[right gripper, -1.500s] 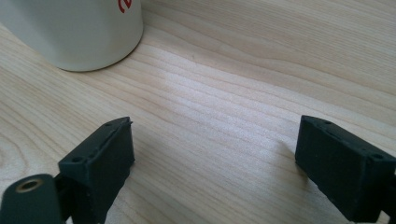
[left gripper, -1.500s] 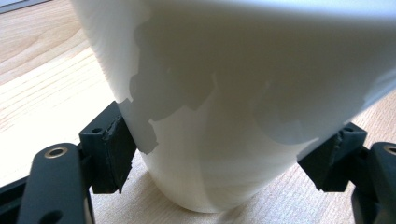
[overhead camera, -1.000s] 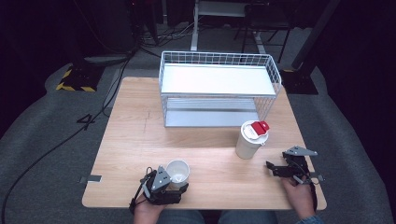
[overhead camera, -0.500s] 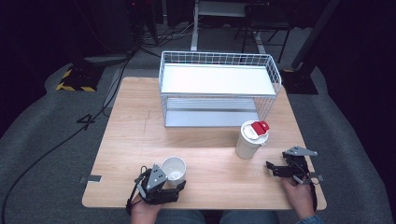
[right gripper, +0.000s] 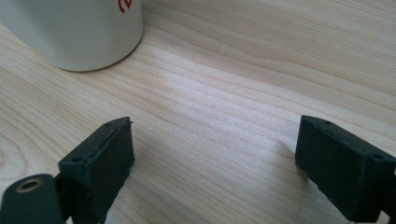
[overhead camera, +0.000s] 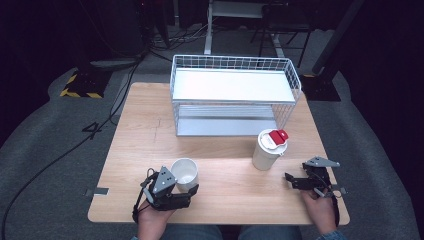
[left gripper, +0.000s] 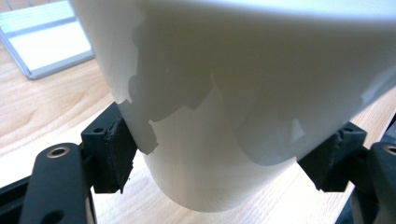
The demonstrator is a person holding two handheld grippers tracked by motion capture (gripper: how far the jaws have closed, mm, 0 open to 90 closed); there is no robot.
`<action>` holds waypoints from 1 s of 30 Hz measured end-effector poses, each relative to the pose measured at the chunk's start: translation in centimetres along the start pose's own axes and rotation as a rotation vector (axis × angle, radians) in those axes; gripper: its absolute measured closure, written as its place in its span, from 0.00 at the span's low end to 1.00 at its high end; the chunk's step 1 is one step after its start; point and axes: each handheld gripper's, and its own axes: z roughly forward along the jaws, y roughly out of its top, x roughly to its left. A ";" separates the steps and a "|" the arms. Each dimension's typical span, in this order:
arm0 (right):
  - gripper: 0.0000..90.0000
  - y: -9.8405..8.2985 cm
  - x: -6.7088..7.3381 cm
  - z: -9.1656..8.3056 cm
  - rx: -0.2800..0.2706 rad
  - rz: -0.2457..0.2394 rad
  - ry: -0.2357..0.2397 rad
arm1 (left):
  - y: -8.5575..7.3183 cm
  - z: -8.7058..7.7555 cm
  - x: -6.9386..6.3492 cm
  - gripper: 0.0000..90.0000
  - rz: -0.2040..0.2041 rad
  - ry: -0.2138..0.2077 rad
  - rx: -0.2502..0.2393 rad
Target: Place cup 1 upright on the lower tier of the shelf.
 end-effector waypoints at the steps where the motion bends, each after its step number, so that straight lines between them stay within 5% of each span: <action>1: 0.13 0.0 0.0 0.0 0.000 0.000 0.000 | 0.2 0.0 0.0 0.26 0.002 0.003 -0.004; 10: 0.13 0.0 0.0 0.0 0.000 0.000 0.000 | 2.2 0.5 0.5 0.26 -0.011 0.001 -0.021; 22: 0.13 0.0 0.0 0.0 0.000 0.005 -0.004 | 5.6 2.0 0.7 0.26 0.033 0.018 -0.057; 30: 0.13 0.0 0.0 0.0 0.000 0.004 -0.004 | 6.8 3.7 1.7 0.26 0.008 0.010 -0.062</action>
